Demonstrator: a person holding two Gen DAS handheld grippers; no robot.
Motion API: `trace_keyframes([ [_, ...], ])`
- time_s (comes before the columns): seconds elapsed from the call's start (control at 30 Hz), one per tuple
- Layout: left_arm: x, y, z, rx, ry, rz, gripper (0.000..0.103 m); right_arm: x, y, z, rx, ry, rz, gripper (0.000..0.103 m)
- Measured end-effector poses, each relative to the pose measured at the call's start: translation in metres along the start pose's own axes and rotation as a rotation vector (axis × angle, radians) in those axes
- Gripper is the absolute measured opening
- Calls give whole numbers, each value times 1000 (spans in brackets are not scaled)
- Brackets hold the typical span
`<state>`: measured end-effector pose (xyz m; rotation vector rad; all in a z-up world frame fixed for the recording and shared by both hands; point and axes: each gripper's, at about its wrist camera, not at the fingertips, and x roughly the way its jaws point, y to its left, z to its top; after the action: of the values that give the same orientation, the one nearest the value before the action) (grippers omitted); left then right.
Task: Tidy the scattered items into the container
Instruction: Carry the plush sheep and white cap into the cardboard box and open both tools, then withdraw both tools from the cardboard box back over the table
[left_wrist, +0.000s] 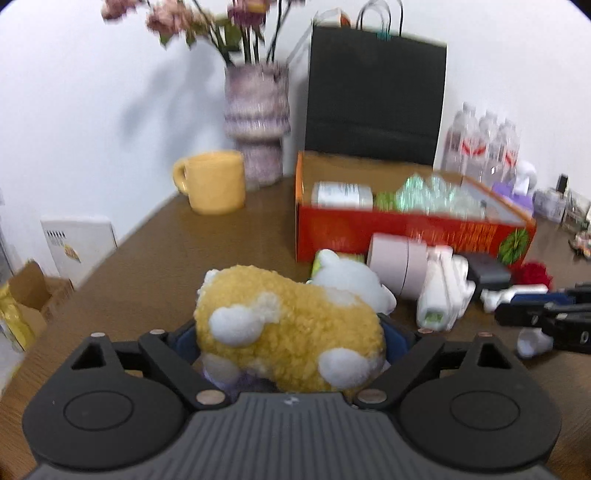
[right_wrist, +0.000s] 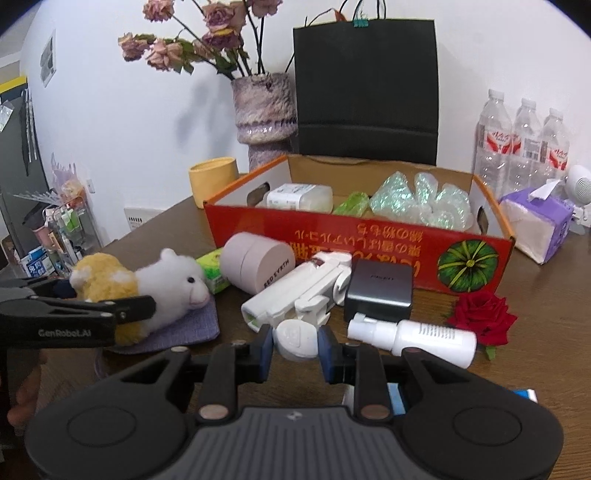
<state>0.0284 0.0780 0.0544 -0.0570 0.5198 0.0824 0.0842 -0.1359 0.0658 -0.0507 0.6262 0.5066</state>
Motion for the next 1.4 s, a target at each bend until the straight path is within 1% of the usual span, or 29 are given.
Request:
trace_keyframes([
  [0.13, -19, -8, 43, -11, -89, -65, 93, -14, -3, 16, -9, -50, -7, 25],
  [0.2, -12, -14, 70, -6, -103, -87, 93, -21, -7, 31, -22, -80, -15, 25],
  [0.27, 11, -21, 101, -14, -85, -125, 93, -24, -13, 49, -36, -114, -36, 25],
  [0.3, 26, -24, 113, -25, -57, -138, 93, -24, -18, 61, -40, -131, -47, 25],
  [0.4, 76, -31, 146, -63, 41, -172, 94, -12, -41, 101, -15, -147, -79, 25],
  [0.47, 111, -39, 161, -89, 97, -162, 94, 5, -58, 126, 2, -124, -117, 25],
  [0.57, 152, -48, 167, -97, 199, -161, 94, 39, -82, 149, 34, -51, -154, 25],
  [0.63, 167, -53, 161, -82, 258, -150, 96, 62, -98, 155, 82, 20, -156, 25],
  [0.7, 176, -58, 152, -39, 305, -139, 98, 82, -111, 156, 127, 88, -170, 26],
  [0.73, 179, -60, 148, -17, 323, -140, 101, 90, -116, 154, 148, 115, -170, 32],
  [0.77, 181, -60, 146, -9, 339, -127, 103, 96, -119, 152, 160, 151, -166, 48],
  [0.8, 184, -60, 145, -4, 355, -110, 103, 103, -122, 149, 170, 189, -160, 59],
  [0.83, 186, -60, 143, 1, 371, -94, 103, 109, -123, 145, 179, 220, -166, 81],
  [0.87, 189, -60, 144, 4, 388, -80, 103, 113, -125, 144, 188, 244, -179, 92],
  [0.93, 191, -59, 145, 8, 412, -78, 103, 119, -125, 140, 208, 282, -201, 92],
  [1.03, 191, -59, 147, 4, 449, -79, 103, 125, -130, 139, 269, 361, -205, 96],
  [1.1, 187, -57, 150, -13, 445, -70, 103, 119, -132, 139, 318, 378, -201, 98],
  [1.17, 178, -57, 153, -12, 431, -64, 103, 117, -133, 140, 352, 415, -199, 100],
  [1.23, 171, -61, 157, -1, 425, -73, 103, 112, -130, 141, 359, 432, -186, 100],
  [1.3, 166, -65, 157, 19, 452, -94, 103, 107, -126, 141, 342, 426, -179, 101],
  [1.4, 155, -69, 155, 25, 453, -100, 103, 97, -120, 140, 320, 412, -191, 101],
])
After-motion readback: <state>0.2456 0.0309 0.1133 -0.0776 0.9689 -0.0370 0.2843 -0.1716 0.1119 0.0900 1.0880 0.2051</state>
